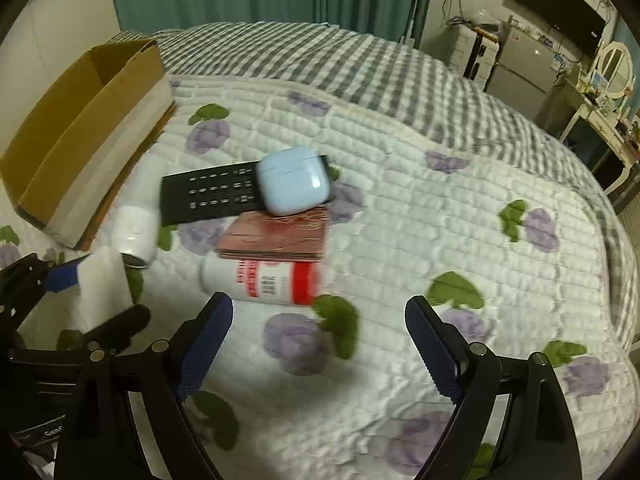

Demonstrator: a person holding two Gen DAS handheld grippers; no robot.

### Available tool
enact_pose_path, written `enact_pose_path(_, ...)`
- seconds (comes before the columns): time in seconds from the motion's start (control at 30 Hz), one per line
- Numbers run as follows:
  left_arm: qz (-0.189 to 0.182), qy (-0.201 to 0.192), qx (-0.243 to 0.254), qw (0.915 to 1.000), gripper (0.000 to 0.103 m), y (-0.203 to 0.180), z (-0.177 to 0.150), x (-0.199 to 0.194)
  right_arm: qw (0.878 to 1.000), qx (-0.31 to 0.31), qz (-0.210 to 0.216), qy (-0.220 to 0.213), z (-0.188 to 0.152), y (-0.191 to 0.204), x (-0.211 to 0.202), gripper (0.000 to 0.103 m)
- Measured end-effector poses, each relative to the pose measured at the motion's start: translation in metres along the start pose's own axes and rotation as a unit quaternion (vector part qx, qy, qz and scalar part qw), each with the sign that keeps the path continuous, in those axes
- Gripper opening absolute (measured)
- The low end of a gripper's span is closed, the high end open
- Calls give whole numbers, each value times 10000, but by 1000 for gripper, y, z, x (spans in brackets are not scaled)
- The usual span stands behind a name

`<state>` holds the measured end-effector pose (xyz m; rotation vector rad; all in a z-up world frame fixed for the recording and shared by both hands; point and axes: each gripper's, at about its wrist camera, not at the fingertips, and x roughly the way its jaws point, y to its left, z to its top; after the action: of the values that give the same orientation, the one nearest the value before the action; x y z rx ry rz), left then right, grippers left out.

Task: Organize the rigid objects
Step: 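Grasp the white adapter with the left tool while the right grasps the red-capped bottle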

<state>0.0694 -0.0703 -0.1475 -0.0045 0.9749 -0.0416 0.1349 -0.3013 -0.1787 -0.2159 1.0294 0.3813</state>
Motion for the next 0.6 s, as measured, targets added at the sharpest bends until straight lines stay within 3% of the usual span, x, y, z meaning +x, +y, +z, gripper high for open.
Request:
enact_pose_path(0.33, 146, -53, -272, 9995, 66, 19, 10, 8, 9996, -58, 0, 280, 10, 36, 28, 88)
enact_pose_path(0.6, 175, 3, -322, 9993, 66, 25, 10, 15, 9989, 40, -213, 412, 15, 37, 47, 88)
